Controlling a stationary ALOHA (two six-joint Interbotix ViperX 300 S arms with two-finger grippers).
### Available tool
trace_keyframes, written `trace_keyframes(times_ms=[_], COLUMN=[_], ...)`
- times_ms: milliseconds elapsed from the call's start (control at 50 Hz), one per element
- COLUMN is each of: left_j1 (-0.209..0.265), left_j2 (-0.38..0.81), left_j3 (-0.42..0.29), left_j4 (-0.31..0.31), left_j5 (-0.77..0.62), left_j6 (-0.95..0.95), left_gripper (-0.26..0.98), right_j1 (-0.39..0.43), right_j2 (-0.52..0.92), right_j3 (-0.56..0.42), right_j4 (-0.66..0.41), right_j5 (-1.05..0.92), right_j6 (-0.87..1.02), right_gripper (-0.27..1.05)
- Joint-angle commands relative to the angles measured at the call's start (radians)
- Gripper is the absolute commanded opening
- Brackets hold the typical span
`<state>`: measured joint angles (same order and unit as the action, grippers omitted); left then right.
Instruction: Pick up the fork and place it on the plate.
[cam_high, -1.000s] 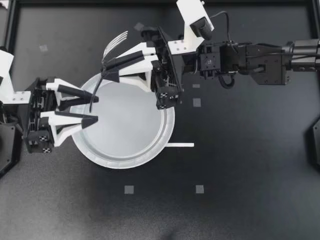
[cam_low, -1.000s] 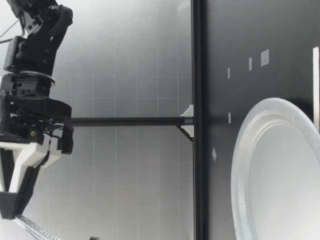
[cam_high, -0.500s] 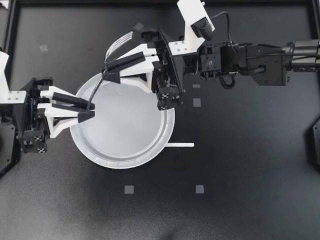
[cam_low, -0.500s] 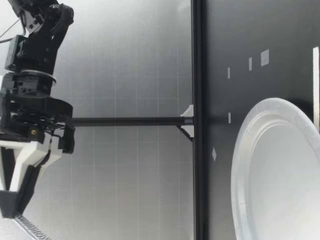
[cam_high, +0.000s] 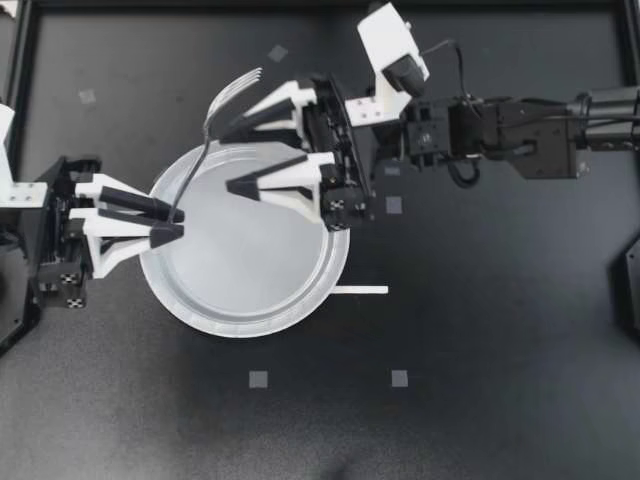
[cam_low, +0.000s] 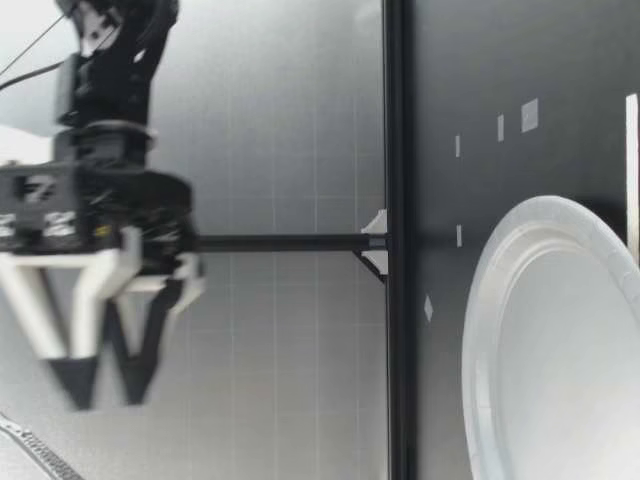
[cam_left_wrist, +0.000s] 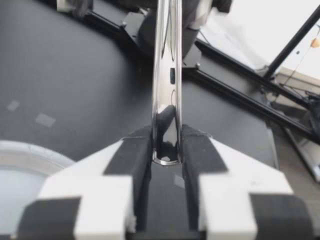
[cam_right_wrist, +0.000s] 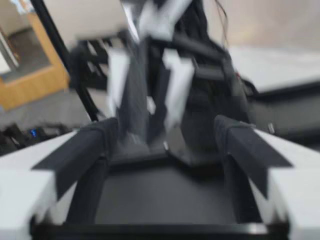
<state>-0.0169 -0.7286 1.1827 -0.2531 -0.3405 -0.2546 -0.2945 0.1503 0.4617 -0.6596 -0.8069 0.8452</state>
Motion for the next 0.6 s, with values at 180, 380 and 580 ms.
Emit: trace_keyframes(times_ms=[180,380,580], left_j1=[-0.002,-0.002,-0.002], left_j2=[-0.017,0.037,0.101], left_j3=[-0.006,0.057,0.072], left_j4=[-0.051,-0.051,-0.029], left_j5=[0.548,0.712,0.727], left_j6=[-0.109,-0.253,-0.285], left_gripper=[0.05,0.05,0.05], right_j1=[-0.014,-0.014,-0.014], right_j2=[-0.213,-0.273,-0.265], right_j3=[0.233,0.29,0.308], right_j4=[0.023,0.031,0.034], right_j5=[0.209,0.221,0.201], right_j6=[0.018,0.037,0.067], right_gripper=[0.74,0.74,0.74])
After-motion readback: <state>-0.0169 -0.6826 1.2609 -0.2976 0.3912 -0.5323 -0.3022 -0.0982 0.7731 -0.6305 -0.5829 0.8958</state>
